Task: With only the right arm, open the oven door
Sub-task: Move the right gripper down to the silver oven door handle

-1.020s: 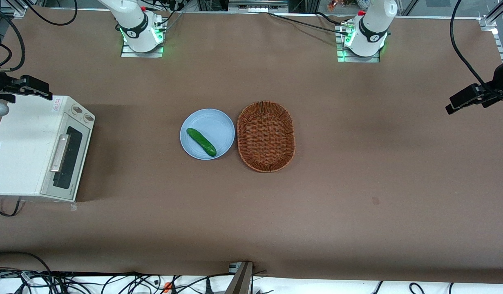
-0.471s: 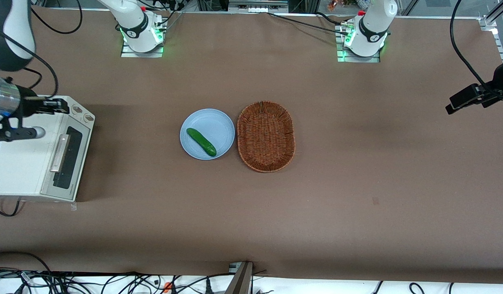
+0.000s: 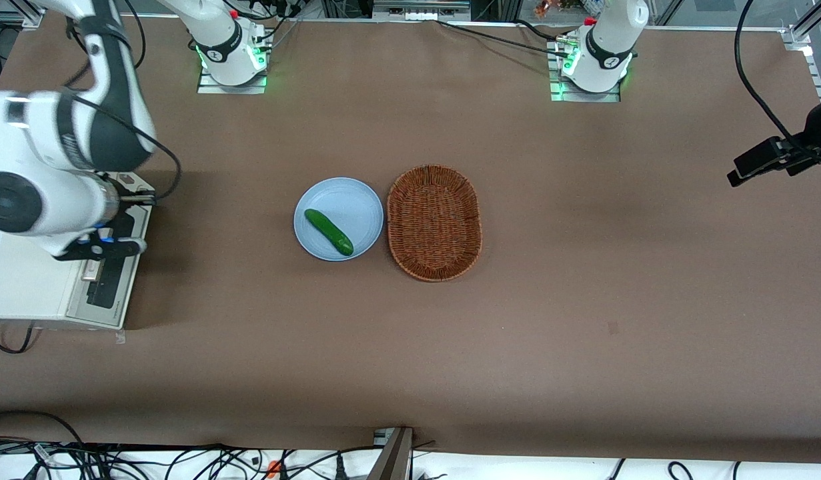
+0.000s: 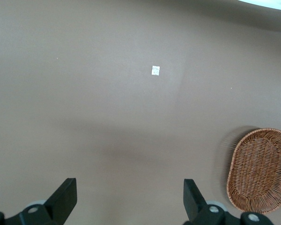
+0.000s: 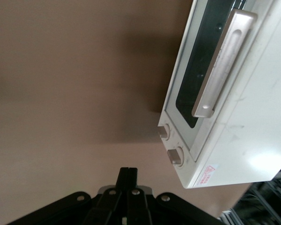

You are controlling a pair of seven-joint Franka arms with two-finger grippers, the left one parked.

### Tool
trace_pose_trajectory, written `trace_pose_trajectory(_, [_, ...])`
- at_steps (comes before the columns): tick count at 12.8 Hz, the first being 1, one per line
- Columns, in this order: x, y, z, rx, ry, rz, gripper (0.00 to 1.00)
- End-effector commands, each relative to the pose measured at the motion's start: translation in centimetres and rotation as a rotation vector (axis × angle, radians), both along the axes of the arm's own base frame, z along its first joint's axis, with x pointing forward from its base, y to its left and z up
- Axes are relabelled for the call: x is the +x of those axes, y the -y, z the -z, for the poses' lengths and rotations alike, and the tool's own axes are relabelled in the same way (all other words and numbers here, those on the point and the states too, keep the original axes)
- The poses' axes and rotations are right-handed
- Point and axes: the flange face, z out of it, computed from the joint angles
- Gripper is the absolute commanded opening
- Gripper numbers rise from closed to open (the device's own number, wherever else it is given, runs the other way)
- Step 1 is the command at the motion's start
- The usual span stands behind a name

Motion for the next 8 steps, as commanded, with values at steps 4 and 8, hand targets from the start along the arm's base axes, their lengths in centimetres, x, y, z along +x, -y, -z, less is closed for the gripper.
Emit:
trace_pose_trajectory(4, [1.0, 1.4, 4.3, -0.161, -0.037, -0.074, 0.0])
trace_pose_trajectory(8, [1.4, 2.4, 5.5, -0.181, -0.045, -0.102, 0.0])
